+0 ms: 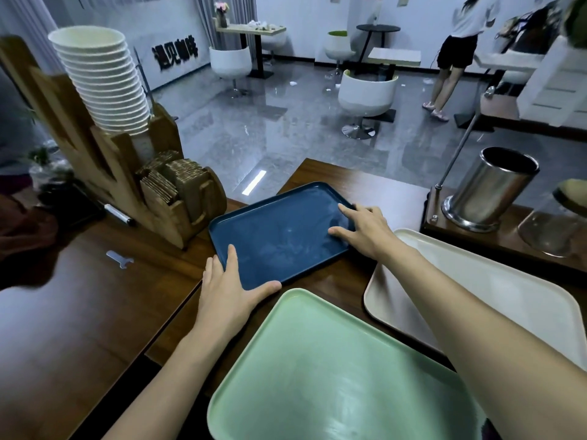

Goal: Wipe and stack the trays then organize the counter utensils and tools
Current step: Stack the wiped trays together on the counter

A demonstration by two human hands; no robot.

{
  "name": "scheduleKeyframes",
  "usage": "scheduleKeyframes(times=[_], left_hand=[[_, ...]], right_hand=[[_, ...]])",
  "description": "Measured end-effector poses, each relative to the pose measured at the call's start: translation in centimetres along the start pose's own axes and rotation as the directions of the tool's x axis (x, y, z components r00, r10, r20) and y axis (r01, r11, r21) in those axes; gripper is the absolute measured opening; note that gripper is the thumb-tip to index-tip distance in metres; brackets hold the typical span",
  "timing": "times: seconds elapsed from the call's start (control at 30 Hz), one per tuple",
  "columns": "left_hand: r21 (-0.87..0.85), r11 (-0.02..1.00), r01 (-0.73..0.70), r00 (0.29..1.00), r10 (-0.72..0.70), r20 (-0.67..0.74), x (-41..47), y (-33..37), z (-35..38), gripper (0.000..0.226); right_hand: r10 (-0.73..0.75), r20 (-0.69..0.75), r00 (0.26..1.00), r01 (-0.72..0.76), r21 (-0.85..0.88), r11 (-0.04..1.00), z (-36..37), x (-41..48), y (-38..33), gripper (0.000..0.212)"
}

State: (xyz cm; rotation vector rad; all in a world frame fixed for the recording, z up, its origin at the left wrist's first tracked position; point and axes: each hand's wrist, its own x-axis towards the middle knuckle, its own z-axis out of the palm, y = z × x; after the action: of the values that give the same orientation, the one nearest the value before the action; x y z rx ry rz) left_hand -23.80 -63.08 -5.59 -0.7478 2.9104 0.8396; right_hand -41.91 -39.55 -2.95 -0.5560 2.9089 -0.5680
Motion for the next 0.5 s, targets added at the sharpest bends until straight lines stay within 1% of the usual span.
scheduleKeyframes(times=[0.07,0.13,0.2,0.3,0.4,0.5], left_hand=[[-0.046,0.998,-0.039,0.999,0.04,0.015,0.5,0.2,-0.2,0.129],[-0.073,0.992,-0.105,0.994,0.106,0.02,1.2,0.8,-0.5,0.133],[-0.078,0.98,-0.181,0.983,0.181,0.001,1.9,1.6,-1.0,0.133],[-0.062,0.958,-0.282,0.96,0.281,-0.013,3.4,2.9,-2.0,0.127],[-0.065,0.938,-0.341,0.94,0.342,0.0,5.3,3.8,-2.9,0.126],[-0.067,0.919,-0.388,0.922,0.388,-0.023,7.7,4.4,-2.9,0.119]], right_hand=[[0.01,-0.021,1.0,-0.01,0.024,1.0,-1.1,-0.8,0.2,0.085],[0.038,-0.02,0.999,-0.038,0.021,0.999,-2.2,-1.8,0.8,0.099],[0.062,-0.017,0.998,-0.062,0.019,0.998,-3.4,-2.9,1.4,0.108],[0.085,-0.003,0.996,-0.085,0.022,0.996,-4.8,-4.6,2.3,0.111],[0.101,0.017,0.995,-0.101,0.03,0.994,-5.6,-5.4,3.1,0.111],[0.122,0.013,0.992,-0.122,0.036,0.992,-5.4,-4.8,3.8,0.111]])
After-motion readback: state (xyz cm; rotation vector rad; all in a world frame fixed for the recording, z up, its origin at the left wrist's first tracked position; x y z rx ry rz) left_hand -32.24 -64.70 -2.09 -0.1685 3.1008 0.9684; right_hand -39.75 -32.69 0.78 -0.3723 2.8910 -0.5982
